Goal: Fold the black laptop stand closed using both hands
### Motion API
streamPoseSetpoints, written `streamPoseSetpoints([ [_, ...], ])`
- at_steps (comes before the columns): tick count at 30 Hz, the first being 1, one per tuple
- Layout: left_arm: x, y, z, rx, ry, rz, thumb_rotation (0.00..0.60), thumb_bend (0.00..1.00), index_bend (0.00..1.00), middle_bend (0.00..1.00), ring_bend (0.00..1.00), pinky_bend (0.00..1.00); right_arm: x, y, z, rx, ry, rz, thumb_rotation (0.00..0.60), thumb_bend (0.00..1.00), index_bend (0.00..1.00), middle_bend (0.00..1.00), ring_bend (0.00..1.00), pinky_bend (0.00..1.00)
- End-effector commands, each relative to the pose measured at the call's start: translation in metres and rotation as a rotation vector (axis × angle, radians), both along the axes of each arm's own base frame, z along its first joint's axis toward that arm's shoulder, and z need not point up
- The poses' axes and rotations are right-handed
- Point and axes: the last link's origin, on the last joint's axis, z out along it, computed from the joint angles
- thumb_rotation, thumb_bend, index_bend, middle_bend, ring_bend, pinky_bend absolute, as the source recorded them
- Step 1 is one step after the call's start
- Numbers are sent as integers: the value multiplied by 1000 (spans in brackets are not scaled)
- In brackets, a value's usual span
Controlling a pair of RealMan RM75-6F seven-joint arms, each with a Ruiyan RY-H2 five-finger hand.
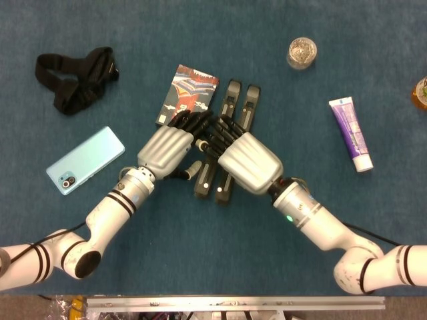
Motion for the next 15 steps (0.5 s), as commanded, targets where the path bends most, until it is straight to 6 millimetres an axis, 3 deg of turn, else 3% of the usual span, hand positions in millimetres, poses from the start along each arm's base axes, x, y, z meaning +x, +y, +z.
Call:
streamPoseSetpoints([
  [1, 0, -1, 1, -1, 1, -1, 600, 257, 0, 0, 0, 12, 1, -1, -2, -2, 1, -2, 600, 96, 48, 168, 19, 115],
  [7, -2, 0, 4, 11, 17, -7, 600, 257, 0, 0, 0, 12, 4, 1, 0, 0, -17, -2, 600, 96, 48, 168, 19, 115],
  [15, -7, 11, 17, 51, 50, -10, 600, 257, 0, 0, 0, 12, -8, 8, 24, 16, -37, 10, 600, 96, 48, 168, 19, 115],
])
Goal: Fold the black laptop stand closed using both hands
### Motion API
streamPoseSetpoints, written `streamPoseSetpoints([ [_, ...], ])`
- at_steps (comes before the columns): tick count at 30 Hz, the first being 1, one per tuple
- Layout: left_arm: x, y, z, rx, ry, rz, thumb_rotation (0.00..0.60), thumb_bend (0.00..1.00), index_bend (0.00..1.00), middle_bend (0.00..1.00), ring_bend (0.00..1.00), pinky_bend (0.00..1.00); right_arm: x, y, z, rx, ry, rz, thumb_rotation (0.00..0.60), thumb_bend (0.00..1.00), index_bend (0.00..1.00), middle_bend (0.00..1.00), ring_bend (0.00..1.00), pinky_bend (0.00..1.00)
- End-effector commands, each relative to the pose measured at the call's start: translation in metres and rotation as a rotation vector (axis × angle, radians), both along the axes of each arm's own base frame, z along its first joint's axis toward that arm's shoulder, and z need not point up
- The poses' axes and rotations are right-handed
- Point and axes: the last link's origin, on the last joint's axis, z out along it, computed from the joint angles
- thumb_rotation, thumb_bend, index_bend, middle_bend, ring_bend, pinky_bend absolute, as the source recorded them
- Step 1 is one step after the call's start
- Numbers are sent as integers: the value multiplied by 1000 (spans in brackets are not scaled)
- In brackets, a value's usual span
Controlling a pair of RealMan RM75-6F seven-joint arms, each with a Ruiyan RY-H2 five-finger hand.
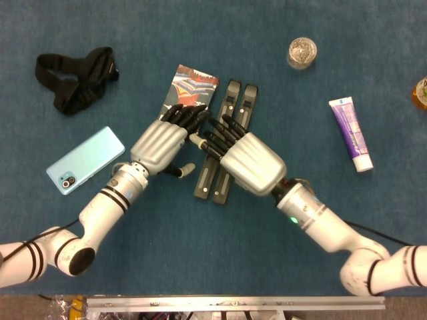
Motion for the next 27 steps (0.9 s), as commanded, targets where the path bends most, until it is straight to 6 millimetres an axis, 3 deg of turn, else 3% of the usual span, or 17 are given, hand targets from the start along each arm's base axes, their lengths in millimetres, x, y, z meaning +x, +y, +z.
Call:
streamPoseSetpoints([
  [1, -2, 3, 5, 14, 11, 0, 600, 257, 0, 0, 0, 12, -7, 4, 12, 11, -13, -2, 600, 96, 48, 168, 19, 115],
  [9, -18, 16, 41, 115, 48, 24, 600, 257, 0, 0, 0, 12, -17, 6, 41, 111, -22, -24, 600, 97, 48, 168, 19, 114],
  [15, -40, 19, 77, 198, 80, 73, 600, 257, 0, 0, 0, 12, -13, -9, 53, 214, 31, -1, 600, 108, 48, 168, 19, 114],
  [20, -55, 16, 104, 259, 90, 118, 600, 257, 0, 0, 0, 12, -4, -20, 51, 331, 93, 12, 600, 123, 48, 168, 19, 114],
  [27, -69, 8, 130, 319, 92, 152, 600, 257, 0, 0, 0, 12, 17, -33, 35, 356, 193, 123, 600, 132, 47, 168, 19, 115],
])
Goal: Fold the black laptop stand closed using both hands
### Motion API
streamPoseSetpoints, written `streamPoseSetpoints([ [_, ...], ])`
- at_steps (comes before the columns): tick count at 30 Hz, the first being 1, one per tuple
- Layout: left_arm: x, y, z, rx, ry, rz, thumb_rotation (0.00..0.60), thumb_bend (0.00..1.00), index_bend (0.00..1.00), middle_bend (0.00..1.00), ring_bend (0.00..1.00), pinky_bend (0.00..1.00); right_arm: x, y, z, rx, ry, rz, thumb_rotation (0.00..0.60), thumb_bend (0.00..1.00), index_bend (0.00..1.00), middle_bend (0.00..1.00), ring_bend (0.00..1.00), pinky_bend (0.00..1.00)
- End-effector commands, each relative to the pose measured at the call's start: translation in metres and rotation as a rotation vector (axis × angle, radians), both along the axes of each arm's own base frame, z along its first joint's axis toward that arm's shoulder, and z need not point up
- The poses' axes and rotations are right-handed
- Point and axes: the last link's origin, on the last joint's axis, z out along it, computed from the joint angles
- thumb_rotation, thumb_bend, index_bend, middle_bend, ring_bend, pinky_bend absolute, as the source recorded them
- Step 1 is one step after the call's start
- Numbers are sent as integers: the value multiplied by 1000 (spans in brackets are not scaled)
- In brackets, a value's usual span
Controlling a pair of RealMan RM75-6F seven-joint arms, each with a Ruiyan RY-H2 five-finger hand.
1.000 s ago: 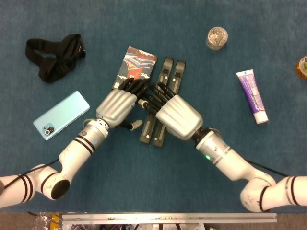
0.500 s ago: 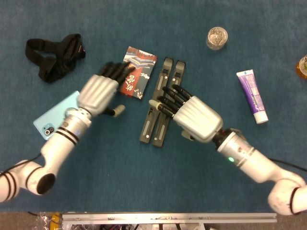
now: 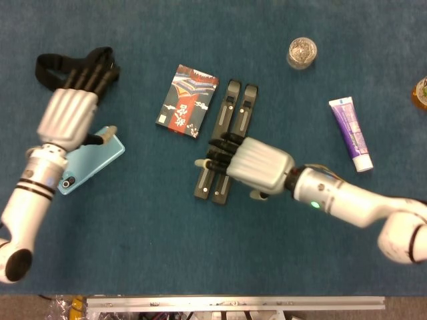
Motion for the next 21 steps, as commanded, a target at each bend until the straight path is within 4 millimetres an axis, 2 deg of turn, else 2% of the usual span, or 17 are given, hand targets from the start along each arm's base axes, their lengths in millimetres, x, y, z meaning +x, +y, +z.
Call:
streamPoseSetpoints([
  [1, -5, -3, 8, 17, -2, 15, 600, 257, 0, 0, 0, 12, 12, -9, -9, 9, 33, 54, 600, 132, 48, 168, 19, 115],
  [8, -16, -10, 21, 45, -5, 50, 600, 257, 0, 0, 0, 12, 24, -19, -26, 11, 89, 124, 600, 134, 48, 168, 19, 115],
  [21, -24, -14, 31, 58, -31, 90, 600, 257, 0, 0, 0, 12, 17, -20, -49, 8, 123, 143, 600, 133, 25, 168, 18, 115],
])
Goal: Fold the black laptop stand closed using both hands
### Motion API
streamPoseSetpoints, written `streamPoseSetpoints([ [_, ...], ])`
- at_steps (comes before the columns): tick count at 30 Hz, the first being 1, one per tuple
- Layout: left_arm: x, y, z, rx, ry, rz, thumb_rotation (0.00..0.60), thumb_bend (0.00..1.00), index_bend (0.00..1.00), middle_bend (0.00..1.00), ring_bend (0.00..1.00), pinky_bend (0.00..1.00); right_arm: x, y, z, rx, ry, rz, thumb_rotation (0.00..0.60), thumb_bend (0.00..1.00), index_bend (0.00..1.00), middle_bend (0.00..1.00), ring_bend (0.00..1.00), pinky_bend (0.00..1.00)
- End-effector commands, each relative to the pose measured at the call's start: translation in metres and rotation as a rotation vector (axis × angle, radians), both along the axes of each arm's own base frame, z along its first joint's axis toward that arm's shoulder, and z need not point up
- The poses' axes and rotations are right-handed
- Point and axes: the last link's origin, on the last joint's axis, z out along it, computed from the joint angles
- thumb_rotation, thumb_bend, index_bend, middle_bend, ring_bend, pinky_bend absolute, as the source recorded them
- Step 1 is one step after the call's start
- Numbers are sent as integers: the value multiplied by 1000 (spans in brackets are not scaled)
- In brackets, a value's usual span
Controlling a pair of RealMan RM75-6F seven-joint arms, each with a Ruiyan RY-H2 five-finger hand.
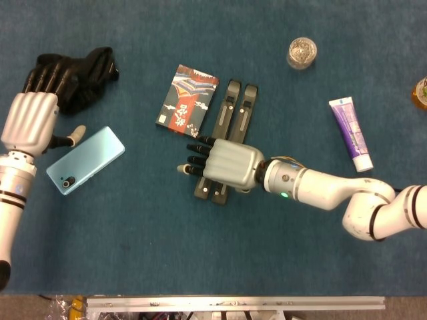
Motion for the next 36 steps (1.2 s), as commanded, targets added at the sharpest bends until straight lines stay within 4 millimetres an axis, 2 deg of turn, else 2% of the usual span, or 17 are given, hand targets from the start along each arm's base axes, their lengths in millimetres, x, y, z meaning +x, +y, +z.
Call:
streamPoseSetpoints([
  [1, 0, 0, 0, 0, -4, 4, 600, 257, 0, 0, 0, 12, -3, -1, -4, -7, 7, 5, 600, 133, 25, 168, 18, 115],
  [14, -3, 0, 1, 3, -11, 14, 600, 256, 0, 0, 0, 12, -10, -8, -17, -31, 3, -30, 600, 134, 25, 176, 19, 115],
  [22, -5, 0, 1, 4, -12, 18, 600, 257, 0, 0, 0, 12, -7, -9, -20, -43, -10, -41, 600, 145, 36, 274, 19, 115],
  [30, -3, 0, 0, 1, -15, 14, 600, 257, 0, 0, 0, 12, -8, -10, -18, -53, -14, -45, 600, 169, 65, 310, 20, 115],
  [36, -3, -1, -1, -4, -15, 13, 600, 257, 0, 0, 0, 12, -7, -9, -18, -59, -22, -42, 600, 225, 102, 374, 50, 114],
])
